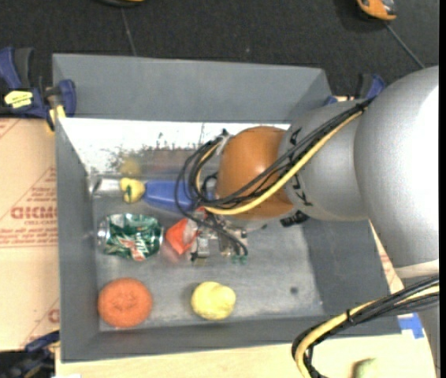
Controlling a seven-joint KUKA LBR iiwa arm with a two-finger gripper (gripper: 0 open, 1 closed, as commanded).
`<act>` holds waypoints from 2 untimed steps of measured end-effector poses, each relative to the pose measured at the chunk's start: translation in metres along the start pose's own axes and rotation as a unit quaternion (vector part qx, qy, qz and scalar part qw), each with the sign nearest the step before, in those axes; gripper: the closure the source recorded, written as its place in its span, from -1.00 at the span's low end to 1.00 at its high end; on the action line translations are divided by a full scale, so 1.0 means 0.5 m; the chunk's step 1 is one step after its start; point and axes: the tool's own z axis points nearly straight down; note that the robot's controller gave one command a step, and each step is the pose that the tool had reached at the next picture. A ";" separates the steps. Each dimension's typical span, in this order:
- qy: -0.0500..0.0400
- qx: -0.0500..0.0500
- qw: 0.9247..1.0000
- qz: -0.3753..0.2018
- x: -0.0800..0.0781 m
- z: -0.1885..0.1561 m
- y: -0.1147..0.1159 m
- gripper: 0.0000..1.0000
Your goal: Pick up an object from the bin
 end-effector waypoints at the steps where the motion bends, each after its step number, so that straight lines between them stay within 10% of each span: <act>1: 0.000 0.000 1.000 0.000 0.000 0.000 0.000 1.00; 2: -0.004 -0.001 1.000 0.001 -0.028 0.004 0.012 1.00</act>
Offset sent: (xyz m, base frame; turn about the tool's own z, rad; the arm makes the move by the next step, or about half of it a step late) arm 0.0151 0.0078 -0.0112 0.0067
